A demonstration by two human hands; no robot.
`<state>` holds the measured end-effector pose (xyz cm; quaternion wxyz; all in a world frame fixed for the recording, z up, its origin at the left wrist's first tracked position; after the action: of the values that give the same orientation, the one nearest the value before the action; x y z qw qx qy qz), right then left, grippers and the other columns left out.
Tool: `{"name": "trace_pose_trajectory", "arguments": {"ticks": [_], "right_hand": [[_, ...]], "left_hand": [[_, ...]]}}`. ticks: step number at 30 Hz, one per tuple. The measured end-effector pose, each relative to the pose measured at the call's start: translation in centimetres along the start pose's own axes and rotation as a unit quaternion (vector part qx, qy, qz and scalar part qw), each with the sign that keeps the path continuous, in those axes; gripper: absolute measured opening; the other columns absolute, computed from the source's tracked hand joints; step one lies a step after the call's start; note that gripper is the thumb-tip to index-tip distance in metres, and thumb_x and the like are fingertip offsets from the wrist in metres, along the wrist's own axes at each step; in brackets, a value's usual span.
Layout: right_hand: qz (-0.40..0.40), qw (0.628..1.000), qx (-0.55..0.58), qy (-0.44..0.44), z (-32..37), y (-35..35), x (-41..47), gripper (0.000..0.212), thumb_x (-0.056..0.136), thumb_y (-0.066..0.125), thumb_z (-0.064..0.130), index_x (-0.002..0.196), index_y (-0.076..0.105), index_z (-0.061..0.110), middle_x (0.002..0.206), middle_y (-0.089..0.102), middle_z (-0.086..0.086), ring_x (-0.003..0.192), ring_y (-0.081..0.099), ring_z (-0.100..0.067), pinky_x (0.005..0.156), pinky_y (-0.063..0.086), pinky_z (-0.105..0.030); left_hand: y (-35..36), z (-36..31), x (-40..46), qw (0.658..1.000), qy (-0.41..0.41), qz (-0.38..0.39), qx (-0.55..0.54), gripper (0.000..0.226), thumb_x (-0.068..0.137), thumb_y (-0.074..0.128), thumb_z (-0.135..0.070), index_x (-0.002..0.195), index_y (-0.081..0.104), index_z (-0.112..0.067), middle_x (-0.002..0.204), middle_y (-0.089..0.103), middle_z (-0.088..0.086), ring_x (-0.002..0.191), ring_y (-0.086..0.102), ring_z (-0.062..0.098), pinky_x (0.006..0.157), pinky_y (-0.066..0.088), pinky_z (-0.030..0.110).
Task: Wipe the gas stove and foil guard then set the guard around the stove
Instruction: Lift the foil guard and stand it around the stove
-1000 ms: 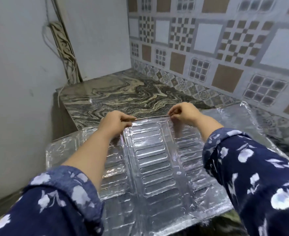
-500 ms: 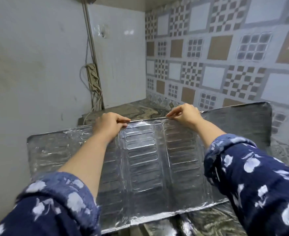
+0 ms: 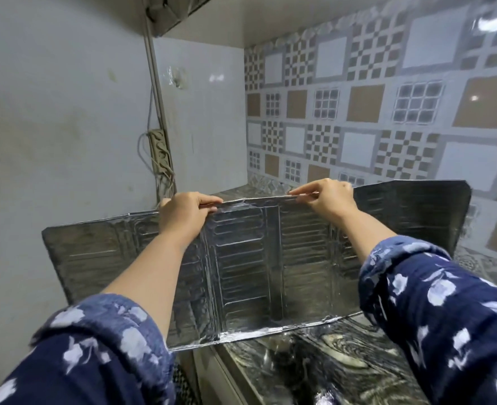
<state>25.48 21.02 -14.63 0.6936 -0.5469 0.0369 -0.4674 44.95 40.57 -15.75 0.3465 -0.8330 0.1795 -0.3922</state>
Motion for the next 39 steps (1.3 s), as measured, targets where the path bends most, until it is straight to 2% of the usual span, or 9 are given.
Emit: {"name": "trace_pose_trajectory", "arguments": {"ticks": [3, 7, 13, 17, 21, 29, 33, 35, 39], "right_hand": [[0.003, 0.999, 0.03, 0.024, -1.5, -0.6, 0.1, 0.014, 0.089, 0.064, 0.034, 0.095, 0.073, 0.042, 0.1, 0.075, 0.005, 0.105, 0.062, -0.015, 0.104, 0.034, -0.037], [0.005, 0.996, 0.08, 0.027, -2.0, -0.1, 0.4, 0.018, 0.085, 0.067, 0.019, 0.09, 0.077, 0.034, 0.098, 0.076, 0.001, 0.1, 0.066, -0.015, 0.099, 0.046, -0.041], [0.011, 0.99, 0.138, 0.032, -2.6, -0.3, 1.8, 0.029, 0.083, 0.068, 0.007, 0.08, 0.077, 0.034, 0.08, 0.075, 0.007, 0.076, 0.064, 0.002, 0.097, 0.049, -0.04], [0.0, 0.99, 0.137, 0.035, -2.6, -2.5, 3.1, 0.037, 0.084, 0.066, 0.006, 0.075, 0.073, 0.041, 0.076, 0.072, 0.013, 0.077, 0.061, 0.002, 0.101, 0.045, -0.044], [-0.039, 0.992, 0.118, 0.032, -2.6, -5.7, 3.9, 0.038, 0.084, 0.069, 0.009, 0.067, 0.069, 0.043, 0.077, 0.068, 0.014, 0.099, 0.064, -0.014, 0.104, 0.039, -0.05], [-0.118, 0.988, 0.088, 0.048, -3.3, -12.4, 3.2, 0.036, 0.085, 0.065, 0.006, 0.076, 0.072, 0.039, 0.085, 0.074, 0.012, 0.099, 0.061, -0.006, 0.113, 0.025, -0.047], [-0.148, 0.985, 0.073, 0.056, -5.3, -16.4, 2.7, 0.045, 0.083, 0.064, 0.004, 0.06, 0.067, 0.043, 0.085, 0.075, 0.013, 0.099, 0.066, -0.008, 0.109, 0.034, -0.05], [-0.164, 0.983, 0.05, 0.069, -6.3, -18.5, 2.1, 0.043, 0.083, 0.065, 0.006, 0.062, 0.067, 0.043, 0.087, 0.074, 0.012, 0.1, 0.065, -0.009, 0.109, 0.034, -0.05], [-0.196, 0.977, 0.001, 0.08, -8.8, -22.7, 0.4, 0.024, 0.084, 0.065, 0.01, 0.088, 0.076, 0.032, 0.1, 0.075, 0.003, 0.104, 0.064, -0.015, 0.104, 0.04, -0.045]], "left_hand": [[-0.1, 0.4, 0.2, 1.0, 0.001, 0.004, -0.01, 0.015, 0.088, 0.063, -0.033, 0.098, 0.075, -0.036, 0.103, 0.074, -0.013, 0.105, 0.063, 0.013, 0.102, 0.039, 0.033], [0.4, 0.3, 0.4, 1.0, -0.007, 0.001, -0.013, 0.015, 0.088, 0.064, -0.032, 0.097, 0.075, -0.035, 0.103, 0.074, -0.011, 0.103, 0.064, 0.015, 0.099, 0.042, 0.034], [0.2, -0.7, 1.4, 1.0, -0.013, -0.002, -0.025, 0.015, 0.089, 0.063, -0.028, 0.095, 0.076, -0.035, 0.098, 0.075, -0.012, 0.101, 0.064, 0.013, 0.1, 0.042, 0.034], [-0.5, -2.2, 3.1, 1.0, -0.006, -0.011, -0.024, 0.016, 0.09, 0.062, -0.029, 0.095, 0.075, -0.037, 0.098, 0.075, -0.013, 0.103, 0.064, 0.013, 0.095, 0.043, 0.03], [-1.3, -4.6, 4.9, 0.999, 0.019, -0.026, -0.035, 0.016, 0.089, 0.062, -0.03, 0.095, 0.075, -0.037, 0.1, 0.075, -0.014, 0.103, 0.064, 0.013, 0.094, 0.047, 0.032], [-2.0, -9.5, 7.4, 0.994, 0.093, -0.051, -0.038, 0.027, 0.092, 0.057, -0.021, 0.1, 0.072, -0.042, 0.11, 0.072, -0.011, 0.102, 0.064, 0.023, 0.088, 0.049, 0.032], [-1.5, -13.5, 8.1, 0.989, 0.127, -0.058, -0.048, 0.027, 0.092, 0.058, -0.023, 0.103, 0.07, -0.044, 0.115, 0.071, -0.007, 0.105, 0.062, 0.028, 0.088, 0.045, 0.032], [-1.1, -15.9, 8.1, 0.985, 0.146, -0.061, -0.062, 0.025, 0.092, 0.059, -0.024, 0.104, 0.071, -0.043, 0.115, 0.071, -0.006, 0.106, 0.062, 0.026, 0.088, 0.043, 0.03], [0.2, -21.2, 8.0, 0.978, 0.181, -0.042, -0.094, 0.021, 0.092, 0.058, -0.028, 0.104, 0.071, -0.041, 0.117, 0.07, -0.007, 0.109, 0.061, 0.021, 0.092, 0.039, 0.031]]}}
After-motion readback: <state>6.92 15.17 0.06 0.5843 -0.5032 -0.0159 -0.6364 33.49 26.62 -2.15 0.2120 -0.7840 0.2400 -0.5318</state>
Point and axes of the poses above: each hand's wrist, its own x-axis towards the middle knuckle, its own y-axis out of the palm, z = x × y, the point moved 1 cm from there along x, towards the middle knuckle
